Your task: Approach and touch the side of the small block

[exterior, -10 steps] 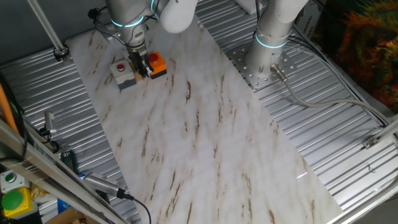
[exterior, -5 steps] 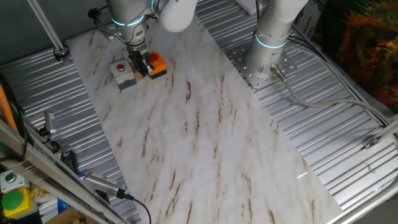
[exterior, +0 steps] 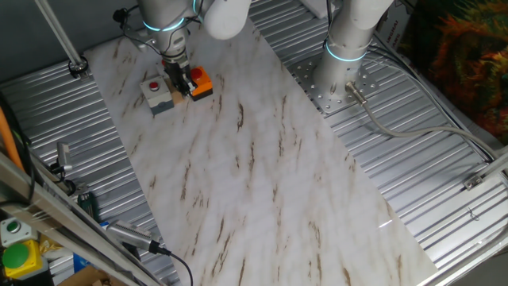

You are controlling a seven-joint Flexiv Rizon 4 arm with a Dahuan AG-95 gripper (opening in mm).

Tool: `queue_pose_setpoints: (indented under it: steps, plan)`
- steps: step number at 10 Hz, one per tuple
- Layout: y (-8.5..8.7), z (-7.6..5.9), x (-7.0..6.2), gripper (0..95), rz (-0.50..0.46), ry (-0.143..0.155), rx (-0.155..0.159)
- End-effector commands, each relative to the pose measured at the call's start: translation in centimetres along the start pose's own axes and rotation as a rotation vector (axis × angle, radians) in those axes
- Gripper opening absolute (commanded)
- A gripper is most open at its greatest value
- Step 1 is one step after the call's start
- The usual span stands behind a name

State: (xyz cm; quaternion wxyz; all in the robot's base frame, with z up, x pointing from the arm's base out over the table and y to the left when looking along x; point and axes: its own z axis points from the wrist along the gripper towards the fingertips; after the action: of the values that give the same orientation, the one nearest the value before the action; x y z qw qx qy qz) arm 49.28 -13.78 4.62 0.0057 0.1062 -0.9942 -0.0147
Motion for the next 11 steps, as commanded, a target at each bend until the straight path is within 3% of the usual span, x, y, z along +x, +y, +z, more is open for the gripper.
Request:
queue_pose_setpoints:
  steps: [1, 2, 3, 11]
  plan:
    - [-0.02, 0.09, -0.05, 0.0, 0.165, 0.035, -0.045]
    - [-0.02, 0.09, -0.05, 0.0, 0.208, 0.047, -0.063]
    - [-0.02, 0.09, -0.05, 0.0, 0.232, 0.059, -0.054]
    - [0.01, 0.13, -0.02, 0.0, 0.239, 0.052, -0.06]
